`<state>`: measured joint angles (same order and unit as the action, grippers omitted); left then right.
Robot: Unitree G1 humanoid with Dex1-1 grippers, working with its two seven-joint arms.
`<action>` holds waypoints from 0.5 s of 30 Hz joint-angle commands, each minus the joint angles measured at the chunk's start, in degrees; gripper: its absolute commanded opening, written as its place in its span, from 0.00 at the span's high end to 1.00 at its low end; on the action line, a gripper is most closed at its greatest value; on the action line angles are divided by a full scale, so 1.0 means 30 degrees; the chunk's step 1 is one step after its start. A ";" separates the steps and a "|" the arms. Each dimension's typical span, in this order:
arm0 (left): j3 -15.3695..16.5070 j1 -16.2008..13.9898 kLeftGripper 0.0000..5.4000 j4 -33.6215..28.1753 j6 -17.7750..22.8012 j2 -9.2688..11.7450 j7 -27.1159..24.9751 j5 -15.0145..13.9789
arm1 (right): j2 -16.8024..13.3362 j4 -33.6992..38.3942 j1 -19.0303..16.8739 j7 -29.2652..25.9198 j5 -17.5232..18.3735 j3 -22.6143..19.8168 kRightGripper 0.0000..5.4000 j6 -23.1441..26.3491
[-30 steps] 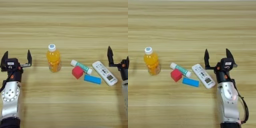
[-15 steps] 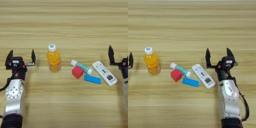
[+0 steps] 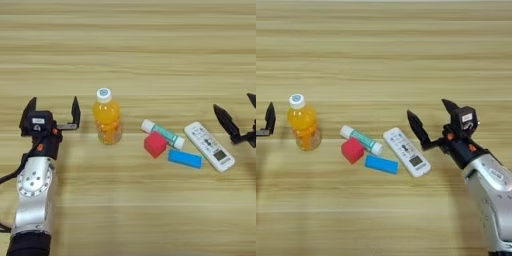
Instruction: Move the objects on the table
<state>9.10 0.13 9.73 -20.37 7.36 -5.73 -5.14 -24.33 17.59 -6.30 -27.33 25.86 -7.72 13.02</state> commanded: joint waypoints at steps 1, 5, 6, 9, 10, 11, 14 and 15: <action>-0.0116 0.0378 0.00 0.0079 0.0342 -0.0125 0.0022 -0.0085 | -0.1872 0.0630 -0.1064 -0.1695 0.0247 -0.0125 0.00 0.1796; -0.0068 0.0497 0.00 0.0239 0.0388 -0.0073 0.0044 -0.0092 | -0.2068 0.0460 -0.1813 -0.2226 -0.0175 0.0123 0.00 0.1958; -0.0043 0.0504 0.00 0.0233 0.0432 -0.0035 0.0034 -0.0121 | -0.2003 0.0368 -0.1923 -0.2272 -0.0293 0.0189 0.00 0.1901; 0.0044 0.0536 0.00 0.0229 0.0533 0.0054 -0.0054 -0.0261 | -0.1741 0.0227 -0.2394 -0.2565 -0.0519 0.0703 0.00 0.1775; 0.0058 0.0564 0.00 0.0266 0.0555 0.0057 -0.0083 -0.0297 | -0.1691 0.0170 -0.2499 -0.2690 -0.0612 0.0862 0.00 0.1727; 0.0092 0.0600 0.00 0.0327 0.0556 0.0045 -0.0113 -0.0348 | -0.1627 0.0081 -0.2574 -0.2780 -0.0666 0.1037 0.00 0.1714; 0.0182 0.0689 0.00 0.0474 0.0526 -0.0009 -0.0125 -0.0427 | -0.1435 -0.0360 -0.2613 -0.2845 -0.0938 0.1412 0.00 0.1638; 0.0202 0.0713 0.00 0.0506 0.0511 -0.0018 -0.0113 -0.0439 | -0.1341 -0.0490 -0.2600 -0.2856 -0.0942 0.1476 0.00 0.1670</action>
<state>9.39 1.23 10.46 -19.41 7.32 -5.82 -5.53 -28.86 17.22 -14.02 -35.58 23.74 -3.92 18.13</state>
